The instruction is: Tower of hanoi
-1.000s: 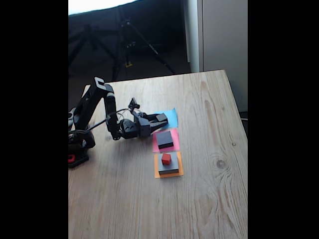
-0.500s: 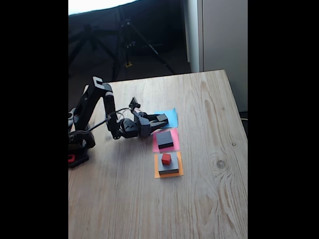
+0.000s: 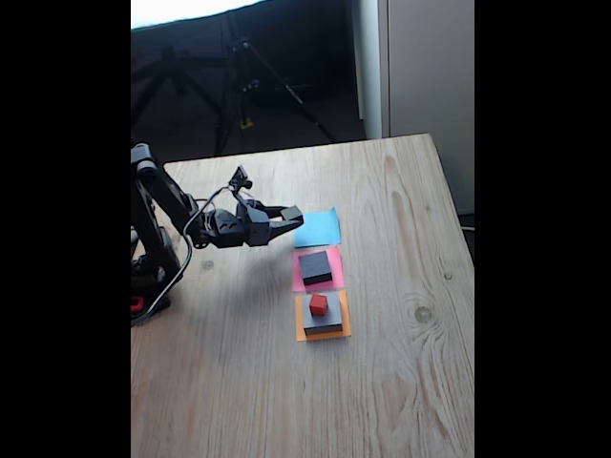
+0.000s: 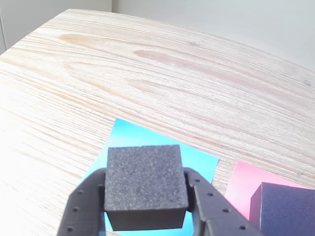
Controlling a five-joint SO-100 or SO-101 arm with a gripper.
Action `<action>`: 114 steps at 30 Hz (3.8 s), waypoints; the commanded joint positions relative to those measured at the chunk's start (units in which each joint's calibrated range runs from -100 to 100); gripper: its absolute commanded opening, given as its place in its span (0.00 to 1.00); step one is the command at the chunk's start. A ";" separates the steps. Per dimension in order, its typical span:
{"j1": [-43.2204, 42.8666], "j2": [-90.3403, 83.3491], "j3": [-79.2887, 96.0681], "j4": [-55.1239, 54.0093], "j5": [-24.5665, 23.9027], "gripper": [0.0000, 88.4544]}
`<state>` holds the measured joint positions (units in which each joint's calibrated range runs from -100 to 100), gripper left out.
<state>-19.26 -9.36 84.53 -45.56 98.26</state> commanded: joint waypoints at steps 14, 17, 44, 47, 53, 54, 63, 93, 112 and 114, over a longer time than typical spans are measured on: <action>2.92 -27.88 -53.26 91.73 -4.79 0.02; 4.00 -29.17 -62.98 103.71 -4.12 0.02; 24.40 -45.07 -48.07 114.64 1.74 0.00; 24.98 -46.81 -38.62 105.82 1.74 0.00; 24.98 -47.19 -21.98 84.45 1.74 0.00; 25.07 -47.03 -19.80 81.13 1.74 0.00; 25.98 -40.30 -8.89 57.66 1.74 0.00; 24.56 8.38 -1.62 -9.77 1.74 0.01; 24.23 16.55 -6.35 -13.16 1.74 0.02; 24.06 16.63 -6.16 -13.49 1.74 0.02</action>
<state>5.83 7.48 78.88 -57.41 99.13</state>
